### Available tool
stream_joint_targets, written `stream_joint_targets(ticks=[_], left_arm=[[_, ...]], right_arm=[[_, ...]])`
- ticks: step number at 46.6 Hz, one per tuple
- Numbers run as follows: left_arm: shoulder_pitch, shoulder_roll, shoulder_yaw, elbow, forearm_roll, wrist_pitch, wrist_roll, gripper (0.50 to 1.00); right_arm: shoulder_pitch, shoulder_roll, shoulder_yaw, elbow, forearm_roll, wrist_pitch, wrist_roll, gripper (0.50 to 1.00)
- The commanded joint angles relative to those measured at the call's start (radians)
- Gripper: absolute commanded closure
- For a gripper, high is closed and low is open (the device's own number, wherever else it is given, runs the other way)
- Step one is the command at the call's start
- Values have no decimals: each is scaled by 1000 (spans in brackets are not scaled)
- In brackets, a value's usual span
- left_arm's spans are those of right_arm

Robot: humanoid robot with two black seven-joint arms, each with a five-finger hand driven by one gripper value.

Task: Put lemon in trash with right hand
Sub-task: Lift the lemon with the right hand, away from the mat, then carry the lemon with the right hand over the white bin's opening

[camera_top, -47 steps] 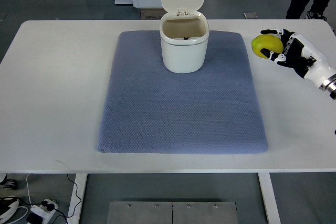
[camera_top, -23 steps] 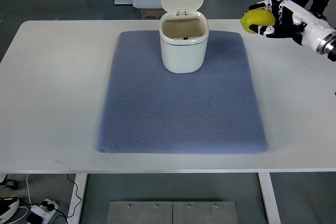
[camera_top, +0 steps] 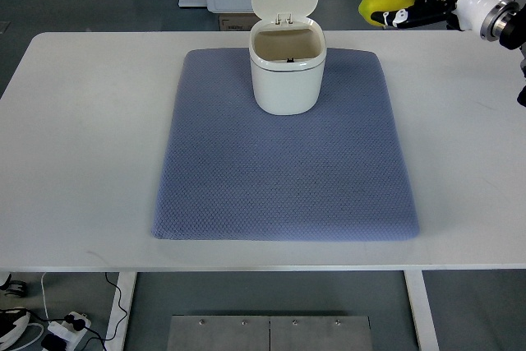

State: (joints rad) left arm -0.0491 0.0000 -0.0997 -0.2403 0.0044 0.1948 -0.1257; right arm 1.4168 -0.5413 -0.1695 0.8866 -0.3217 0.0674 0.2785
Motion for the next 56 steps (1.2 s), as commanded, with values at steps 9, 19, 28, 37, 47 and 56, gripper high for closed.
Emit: stream_joint_targets(ticks=[9,19,28,37,47,56], left_arm=[[0,0,0,-1,0,0,0,500],[0,0,0,-1,0,0,0,500],[0,0,0,-1,0,0,0,500],[0,0,0,-1,0,0,0,500],[0,0,0,-1,0,0,0,500],[0,0,0,1,0,0,0,500]], right_arm=[[67,67,-77,-18,4,-15,-39,1000],[123,132,-137,-51,55,-15,-88,1000],[129,198,-150,-95,64,-15,-116,1000],[133,241,-151,-112,64,-15,-127,1000],[145,276,-173,-112,62,-15,-127,1000],[143,317,-174,-127,61,-15,-127,1000]])
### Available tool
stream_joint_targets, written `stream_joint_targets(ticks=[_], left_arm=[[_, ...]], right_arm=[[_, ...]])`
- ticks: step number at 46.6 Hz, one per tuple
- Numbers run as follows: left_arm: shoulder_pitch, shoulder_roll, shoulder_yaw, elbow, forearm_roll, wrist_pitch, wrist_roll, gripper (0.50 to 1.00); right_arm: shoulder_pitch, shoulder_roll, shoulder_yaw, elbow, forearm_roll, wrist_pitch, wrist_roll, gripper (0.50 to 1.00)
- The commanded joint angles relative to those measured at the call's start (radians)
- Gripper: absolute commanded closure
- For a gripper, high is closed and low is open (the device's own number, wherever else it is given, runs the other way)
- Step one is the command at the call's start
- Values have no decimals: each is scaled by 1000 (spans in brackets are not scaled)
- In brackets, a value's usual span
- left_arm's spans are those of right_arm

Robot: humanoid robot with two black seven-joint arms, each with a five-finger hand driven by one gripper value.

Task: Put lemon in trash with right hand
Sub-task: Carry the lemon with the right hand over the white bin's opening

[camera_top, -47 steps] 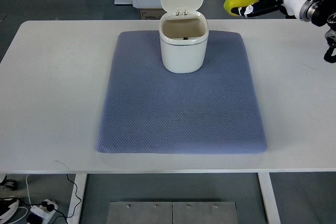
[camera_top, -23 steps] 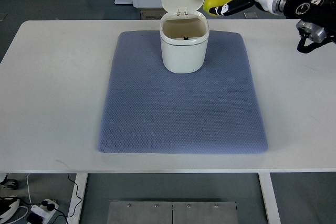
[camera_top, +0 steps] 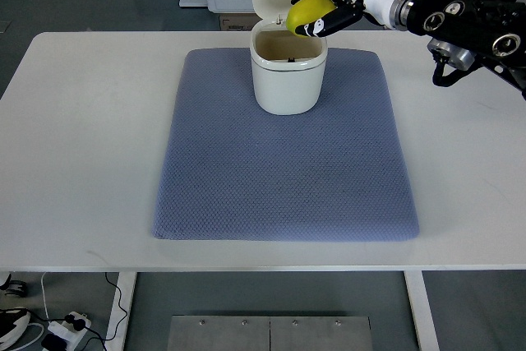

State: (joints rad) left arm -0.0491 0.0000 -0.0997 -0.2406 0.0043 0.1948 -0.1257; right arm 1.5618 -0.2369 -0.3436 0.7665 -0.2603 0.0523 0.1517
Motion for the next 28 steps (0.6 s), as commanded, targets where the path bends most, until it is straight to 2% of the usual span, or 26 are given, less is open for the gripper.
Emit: stream_joint_targets(ticks=[1,13,21,28], left_arm=[[0,0,0,0,0,0,0,500],[0,0,0,0,0,0,0,500],[0,0,0,0,0,0,0,500],[0,0,0,1,0,0,0,500]], right_arm=[[-3,17,0,-9,0,0,0,1000],[-12,39,0,-29,1,0,2,1000],[-17,37,2,-29,1,0,2,902],[-19,39,3,-29,1,0,3,867]])
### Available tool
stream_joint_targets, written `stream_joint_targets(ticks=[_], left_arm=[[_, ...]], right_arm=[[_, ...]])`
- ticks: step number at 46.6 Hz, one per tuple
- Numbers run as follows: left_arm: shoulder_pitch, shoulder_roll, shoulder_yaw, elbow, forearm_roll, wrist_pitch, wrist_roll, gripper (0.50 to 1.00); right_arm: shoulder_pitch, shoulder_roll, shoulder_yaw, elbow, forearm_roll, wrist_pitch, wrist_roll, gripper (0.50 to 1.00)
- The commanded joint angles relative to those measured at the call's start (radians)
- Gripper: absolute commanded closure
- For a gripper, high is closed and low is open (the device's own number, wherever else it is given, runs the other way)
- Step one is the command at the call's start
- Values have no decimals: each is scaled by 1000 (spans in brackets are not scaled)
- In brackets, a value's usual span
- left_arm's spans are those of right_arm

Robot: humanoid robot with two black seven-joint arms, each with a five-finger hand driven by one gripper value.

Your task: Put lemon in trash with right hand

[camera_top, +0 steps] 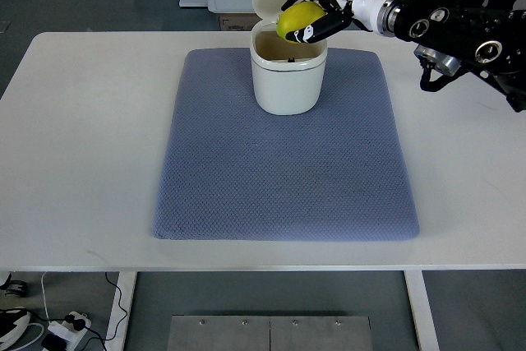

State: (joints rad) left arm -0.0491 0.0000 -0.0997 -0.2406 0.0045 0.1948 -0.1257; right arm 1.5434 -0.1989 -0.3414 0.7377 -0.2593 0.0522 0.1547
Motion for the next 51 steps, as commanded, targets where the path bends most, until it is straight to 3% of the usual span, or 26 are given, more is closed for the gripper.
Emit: stream_joint_targets(ticks=[1,5,10,15,23,42,51], left_arm=[[0,0,0,0,0,0,0,500],[0,0,0,1,0,0,0,500],[0,0,0,0,0,0,0,500],[0,0,0,0,0,0,0,500],[0,0,0,0,0,0,0,500],[0,0,0,0,0,0,0,500],[0,0,0,0,0,0,0,500]], right_arm=[[0,1,1,0,0,0,0,858],[0,0,1,2,2,0,2,810],[0,0,2,2,2,1,5,706],[0,0,4,2,2,3,8,634],[-2,-2,4,3,2,12,8,572],[-8,-11,13,19,2,21,9,530],[-5,-85,18,66,2,49,19,525]])
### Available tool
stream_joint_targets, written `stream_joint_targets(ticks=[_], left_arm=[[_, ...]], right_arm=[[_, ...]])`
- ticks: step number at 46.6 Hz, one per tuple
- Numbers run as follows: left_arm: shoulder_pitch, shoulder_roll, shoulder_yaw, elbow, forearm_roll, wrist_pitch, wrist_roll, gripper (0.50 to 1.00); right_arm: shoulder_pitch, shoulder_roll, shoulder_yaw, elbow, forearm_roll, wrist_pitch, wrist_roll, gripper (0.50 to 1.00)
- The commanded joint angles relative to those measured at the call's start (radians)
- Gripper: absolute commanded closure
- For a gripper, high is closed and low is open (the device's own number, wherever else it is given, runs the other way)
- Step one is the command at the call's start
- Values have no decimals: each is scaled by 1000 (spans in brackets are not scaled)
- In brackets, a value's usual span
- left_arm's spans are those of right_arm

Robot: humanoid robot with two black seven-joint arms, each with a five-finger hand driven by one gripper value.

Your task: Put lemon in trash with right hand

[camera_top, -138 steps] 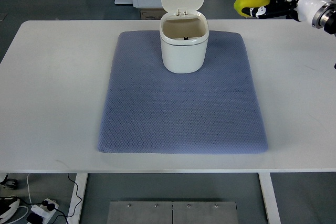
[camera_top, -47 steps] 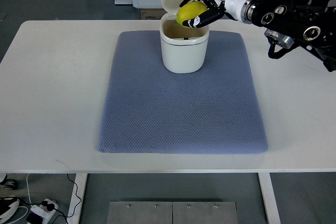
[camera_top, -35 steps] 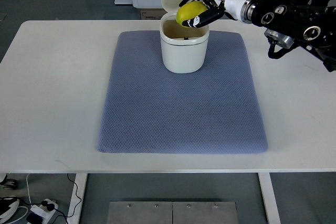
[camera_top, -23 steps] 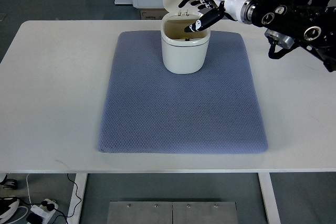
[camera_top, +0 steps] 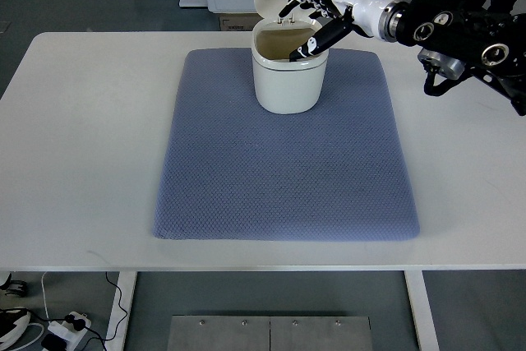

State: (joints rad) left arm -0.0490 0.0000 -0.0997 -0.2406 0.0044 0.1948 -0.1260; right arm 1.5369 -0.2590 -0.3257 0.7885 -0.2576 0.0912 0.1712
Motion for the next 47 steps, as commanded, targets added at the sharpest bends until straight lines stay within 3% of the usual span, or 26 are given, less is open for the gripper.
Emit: stream_joint_targets(ticks=[1,19,34,47], left_arm=[[0,0,0,0,0,0,0,500],[0,0,0,0,0,0,0,500],[0,0,0,0,0,0,0,500],[0,0,0,0,0,0,0,500]], right_arm=[[2,-32,2,21,0,13,2,525],[-58,-230,108,106,0,19,4,513],[-238,-310,390,93,0,13,-4,500],[-388,-313,635,70,-2,13,-5,500]])
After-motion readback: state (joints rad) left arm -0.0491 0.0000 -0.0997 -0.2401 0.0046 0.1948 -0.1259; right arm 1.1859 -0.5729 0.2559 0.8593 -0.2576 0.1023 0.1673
